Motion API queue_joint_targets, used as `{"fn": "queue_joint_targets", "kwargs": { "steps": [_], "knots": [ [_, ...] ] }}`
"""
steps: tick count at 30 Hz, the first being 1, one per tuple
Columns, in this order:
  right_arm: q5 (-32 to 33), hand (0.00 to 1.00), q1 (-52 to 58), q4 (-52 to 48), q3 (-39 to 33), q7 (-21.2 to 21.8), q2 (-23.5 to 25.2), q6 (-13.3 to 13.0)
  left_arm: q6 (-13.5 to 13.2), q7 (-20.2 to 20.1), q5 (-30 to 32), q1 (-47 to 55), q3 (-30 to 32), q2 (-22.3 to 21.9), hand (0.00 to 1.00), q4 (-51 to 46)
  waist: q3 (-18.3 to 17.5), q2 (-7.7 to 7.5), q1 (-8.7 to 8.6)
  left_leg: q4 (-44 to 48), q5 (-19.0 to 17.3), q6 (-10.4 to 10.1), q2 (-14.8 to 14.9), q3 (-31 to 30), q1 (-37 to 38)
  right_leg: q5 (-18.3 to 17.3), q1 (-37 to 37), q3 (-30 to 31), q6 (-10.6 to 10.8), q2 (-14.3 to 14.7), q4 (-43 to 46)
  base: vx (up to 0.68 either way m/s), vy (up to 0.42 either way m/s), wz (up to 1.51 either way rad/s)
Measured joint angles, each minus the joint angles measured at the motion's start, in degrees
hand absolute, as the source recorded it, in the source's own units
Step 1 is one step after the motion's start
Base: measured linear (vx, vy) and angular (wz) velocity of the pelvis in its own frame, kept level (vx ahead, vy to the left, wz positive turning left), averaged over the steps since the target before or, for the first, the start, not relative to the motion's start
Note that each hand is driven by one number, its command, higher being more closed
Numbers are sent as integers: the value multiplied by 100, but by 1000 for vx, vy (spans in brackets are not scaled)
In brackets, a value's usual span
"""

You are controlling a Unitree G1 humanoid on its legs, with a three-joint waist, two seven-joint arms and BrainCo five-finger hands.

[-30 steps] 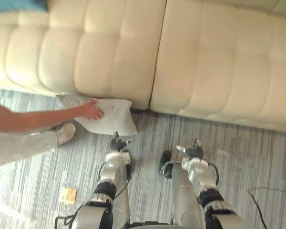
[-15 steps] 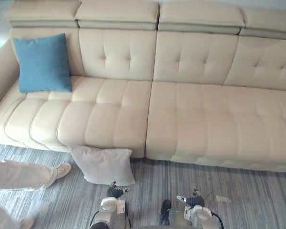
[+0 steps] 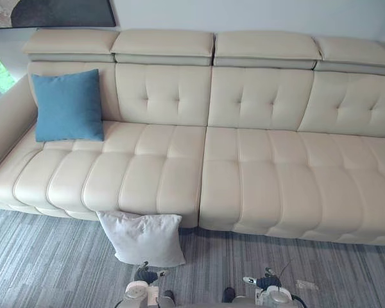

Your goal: Pick up cushions and gather them together orderly.

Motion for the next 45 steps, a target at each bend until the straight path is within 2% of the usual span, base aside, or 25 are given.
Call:
{"fn": "queue_joint_targets", "kwargs": {
  "steps": [5, 8, 10, 11, 15, 18, 19, 21, 22, 23, 24, 25, 27, 28, 29, 30, 32, 34, 35, 37, 40, 42, 43, 44, 45],
  "knots": [
    [26, 0, -70, -16, 2, -55, -106, -2, -9, 7, -28, -55, 9, 2, 0, -53, 131, 66, -15, 236, -87, 47, -57, -238, -729, -75, -460, -332, 51, -174, 261, -169, 21, 38],
    [41, 0, -41, -68, -1, -76, -127, 4, -16, 19, -80, -63, -8, 41, 0, -149, 250, -50, -43, 169, -92, 237, 105, 480, -890, -44, -640, -552, 101, -440, 221, -72, 67, 54],
    [75, 0, 48, -285, -4, -96, -218, 11, -4, 24, -114, -39, -10, 8, 0, -124, 224, 77, -146, 321, -66, 188, 360, 966, -977, -120, -632, -831, 213, -591, 397, 29, 110, 68],
    [79, 0, 52, -273, -8, -102, -279, 7, -2, 24, -115, -20, -12, 6, 0, -121, 223, 84, -165, 314, -42, 161, 352, 1060, -963, -131, -587, -886, 261, -652, 411, 71, 163, 56],
    [138, 0, 54, -251, -13, -112, -240, 13, -6, 17, -116, -22, -215, 121, 0, -118, 185, 5, -159, -125, 194, 179, -99, 1030, -765, 24, -387, -999, 565, -972, 121, 133, 156, 30],
    [184, 0, 42, -244, -33, -108, -248, 37, -6, 12, -106, -44, -362, 158, 0, -112, 219, -42, -165, 76, -111, 422, -429, 1045, -679, -156, -418, -970, 722, -1419, 678, 196, 159, 16],
    [184, 0, 35, -238, -18, -95, -246, 67, -10, 14, -108, -41, -359, 152, 0, -116, 245, -46, -147, 141, -210, 433, -473, 1127, -577, -245, -504, -841, 601, -1541, 1029, 203, 170, -20],
    [184, 0, -87, -241, 73, -55, -188, 80, -6, 15, -109, -11, -359, 189, 0, -117, 275, -1, -126, 221, -398, 506, -489, 1212, -407, -302, -882, -504, 16, -1639, 1995, 195, 165, -40],
    [177, 0, -142, -256, 109, -47, -117, 73, 1, 17, -112, 9, -358, 228, 0, -125, 300, 2, -159, 202, -453, 566, -476, 1227, -198, -307, -1150, -132, -79, -1597, 2567, 222, 129, -19],
    [186, 0, -190, -249, 126, -39, -82, 57, 14, 15, -113, 0, -355, 254, 0, -124, 345, 5, -205, 217, -521, 581, -418, 1201, -123, -530, -1279, 153, 40, -1369, 2887, 246, 32, -2],
    [191, 0, -205, -242, 188, -36, -53, 56, 17, 15, -112, -23, -352, 300, 0, -123, 360, -8, -230, 208, -558, 595, -338, 1156, -72, -784, -1388, 310, 79, -1025, 3036, 242, -56, 20],
    [222, 0, -214, -244, 221, -26, -24, 38, 24, 12, -110, -60, -345, 328, 0, -118, 364, -29, -258, 194, -590, 573, -232, 1115, -24, -1048, -1517, 373, -46, -530, 3089, 242, -84, 21],
    [251, 0, -251, -247, 212, -20, -39, 36, 30, 4, -110, -131, -334, 302, 0, -111, 442, -53, -275, 87, -598, 557, -177, 978, 171, -1196, -1663, 309, -207, 80, 2832, 272, -108, 36],
    [250, 0, -223, -251, 212, -26, -55, 31, 30, 1, -107, -156, -327, 246, 0, -111, 445, -118, -300, 104, -641, 485, -263, 857, 257, -1029, -1620, 355, -276, 259, 2172, 281, -115, 57],
    [251, 0, -174, -250, 205, -26, -63, 28, 24, -5, -96, -160, -310, 242, 0, -111, 411, -219, -305, 142, -702, 391, -357, 755, 303, -742, -1537, 392, -568, 263, 1828, 375, -122, 56],
    [280, 0, -194, -245, 122, -17, -140, 4, 21, -13, -80, -217, -199, -14, 0, -44, 475, -2, -306, 299, -859, 195, -215, 609, 366, -825, -1390, 288, -660, 312, 1972, 318, -93, 38],
    [282, 0, -193, -264, -27, -16, -149, -10, 20, -18, -44, -242, -106, -177, 0, -15, 501, 84, -304, 720, -944, 57, -131, 523, 233, -969, -1192, 129, -636, 303, 1863, 280, -112, 38],
    [294, 0, -168, -267, -203, -34, -34, 1, 20, -32, -3, -286, -90, -234, 0, -89, 563, 99, -293, 1746, -1122, -221, 137, 529, -30, -1049, -828, -28, -725, 383, 1718, 234, -119, 38],
    [294, 0, -149, -285, -210, -40, -29, -1, 16, -47, -2, -280, -37, -255, 0, -155, 573, 75, -267, 2168, -1152, -266, 213, 543, -190, -1075, -721, -21, -768, 399, 1672, 144, -51, 16],
    [295, 0, -69, -449, -206, -51, -1, 5, 11, -107, -6, -277, 87, -348, 0, -347, 572, 80, -159, 3217, -1305, -259, 640, 737, -631, -1153, -494, 5, -791, 485, 1589, 107, -7, -8],
    [295, 0, -101, -492, -225, -59, -7, -3, 14, -104, -8, -300, 65, -353, 0, -364, 564, 71, -156, 2715, -1281, -161, 974, 713, -807, -1197, -504, 131, -705, 453, 1601, 51, 68, -22],
    [295, 0, -39, -463, -243, -72, -41, 7, 18, -102, -9, -296, 41, -343, 0, -327, 546, 55, -161, 1937, -1047, 13, 1009, 451, -758, -1244, -561, 217, -564, 391, 1674, 39, 164, -22],
    [294, 0, 19, -458, -242, -93, -75, 8, 17, -99, -9, -291, -1, -339, 0, -261, 460, 141, -157, 1468, -637, -40, 987, 262, -756, -1305, -710, 314, -433, 382, 1803, 45, 245, -31],
    [293, 0, 23, -416, -240, -107, -103, 11, 20, -97, -8, -296, -22, -313, 0, -214, 436, 134, -155, 1364, -696, -304, 919, 138, -705, -1329, -802, 440, -332, 358, 1886, 64, 320, -31],
    [315, 0, 25, -377, -249, -113, -56, 11, 21, -95, -8, -302, -88, -253, 0, -169, 424, 79, -168, 1313, -700, -315, 846, 191, -680, -1314, -821, 536, -220, 277, 1875, 54, 276, -22]
  ]
}}
